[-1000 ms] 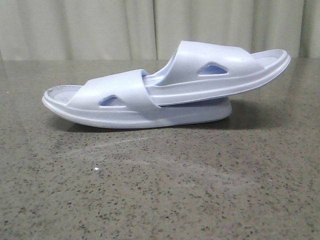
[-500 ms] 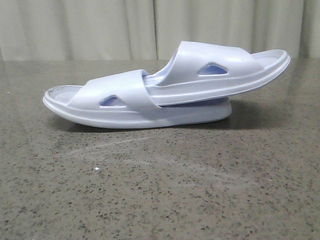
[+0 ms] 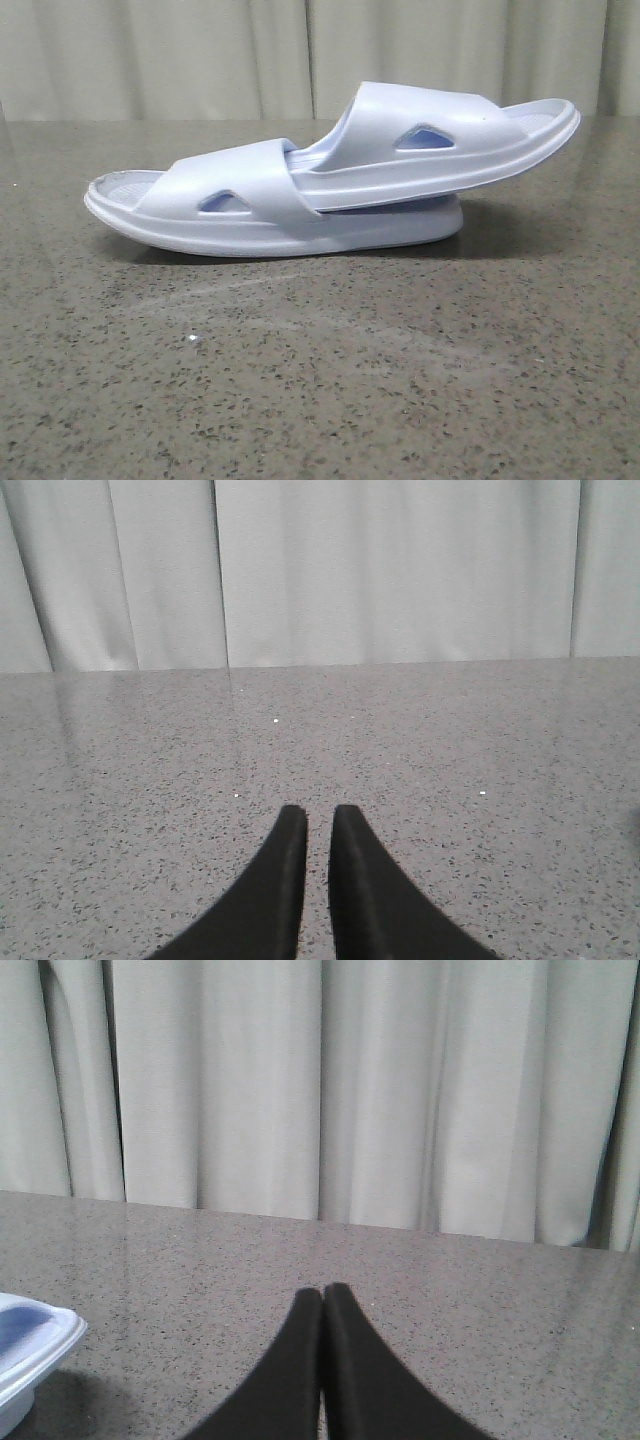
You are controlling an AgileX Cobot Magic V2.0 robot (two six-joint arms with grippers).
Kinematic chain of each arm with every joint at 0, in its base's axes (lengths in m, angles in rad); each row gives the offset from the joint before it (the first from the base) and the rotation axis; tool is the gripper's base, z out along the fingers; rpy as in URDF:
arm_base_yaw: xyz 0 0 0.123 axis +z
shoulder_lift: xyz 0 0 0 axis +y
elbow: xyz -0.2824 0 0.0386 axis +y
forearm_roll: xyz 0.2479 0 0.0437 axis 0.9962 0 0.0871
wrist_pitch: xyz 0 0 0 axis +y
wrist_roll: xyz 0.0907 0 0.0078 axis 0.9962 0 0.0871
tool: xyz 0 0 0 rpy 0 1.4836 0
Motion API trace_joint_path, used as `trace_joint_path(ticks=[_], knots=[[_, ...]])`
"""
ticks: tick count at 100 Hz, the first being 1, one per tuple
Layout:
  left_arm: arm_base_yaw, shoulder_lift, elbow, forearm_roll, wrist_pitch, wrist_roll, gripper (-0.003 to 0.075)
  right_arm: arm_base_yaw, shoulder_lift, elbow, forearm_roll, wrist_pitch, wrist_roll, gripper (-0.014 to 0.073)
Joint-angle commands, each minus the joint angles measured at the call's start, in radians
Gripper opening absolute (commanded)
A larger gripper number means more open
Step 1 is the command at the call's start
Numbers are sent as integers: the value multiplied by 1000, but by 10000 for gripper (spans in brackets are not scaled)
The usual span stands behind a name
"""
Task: Insert blue slippers together front up
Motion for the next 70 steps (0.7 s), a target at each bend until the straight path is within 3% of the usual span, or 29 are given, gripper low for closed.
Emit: trace_joint_path(ticks=[1,70], knots=[[-5,-29,8,-1,-82,-11,16,-5,9,-26,-1,-68,-4,-107],[-5,-29,8,-1,-82,-11,16,-5,9,-16,-1,-68,-4,-107]])
